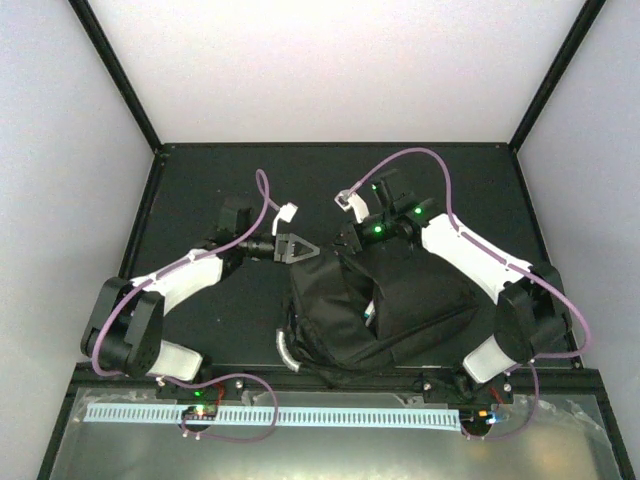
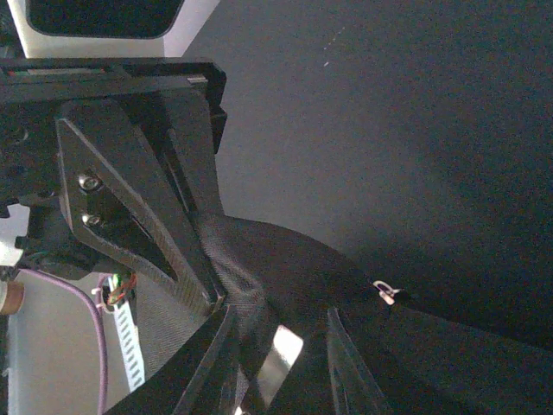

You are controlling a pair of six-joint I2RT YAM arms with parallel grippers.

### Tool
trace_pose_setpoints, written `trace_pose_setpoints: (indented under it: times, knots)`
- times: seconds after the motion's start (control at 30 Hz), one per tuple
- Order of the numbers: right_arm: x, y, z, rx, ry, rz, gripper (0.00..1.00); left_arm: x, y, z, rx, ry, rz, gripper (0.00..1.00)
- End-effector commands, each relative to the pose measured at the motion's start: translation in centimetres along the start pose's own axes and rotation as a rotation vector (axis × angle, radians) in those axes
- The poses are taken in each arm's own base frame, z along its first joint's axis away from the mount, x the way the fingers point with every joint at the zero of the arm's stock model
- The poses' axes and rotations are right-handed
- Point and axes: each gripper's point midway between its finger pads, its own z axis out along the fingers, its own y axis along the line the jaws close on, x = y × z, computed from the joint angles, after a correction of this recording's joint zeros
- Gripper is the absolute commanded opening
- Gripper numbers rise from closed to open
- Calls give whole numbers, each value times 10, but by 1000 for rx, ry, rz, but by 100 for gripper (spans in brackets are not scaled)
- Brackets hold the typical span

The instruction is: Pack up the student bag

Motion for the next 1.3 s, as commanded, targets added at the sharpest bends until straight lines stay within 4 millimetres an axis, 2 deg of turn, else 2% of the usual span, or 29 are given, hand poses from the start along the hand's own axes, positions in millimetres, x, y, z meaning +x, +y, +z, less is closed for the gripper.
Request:
trace_pose_setpoints:
  times: [0.0, 0.37, 0.53, 0.7, 1.03, 1.27]
  knots:
    - [2, -4, 0, 27, 27, -26, 32, -18, -33, -1, 62, -10, 118, 2]
    - [-4, 1, 2, 8, 19, -42, 25, -21, -32, 2, 58, -11, 112, 2]
    - [-9, -1, 1, 27, 2, -49, 12, -22, -31, 2, 54, -11, 107, 2]
    - [-17, 6, -5, 19, -44, -67, 2, -21, -28, 3, 50, -9, 97, 2]
    - [-33, 15, -32, 60, -191, -127, 2, -15, -15, 4, 6, 5, 65, 2]
    - [-17, 32, -36, -14, -177, -189, 2, -16, -7, 6, -10, 6, 37, 2]
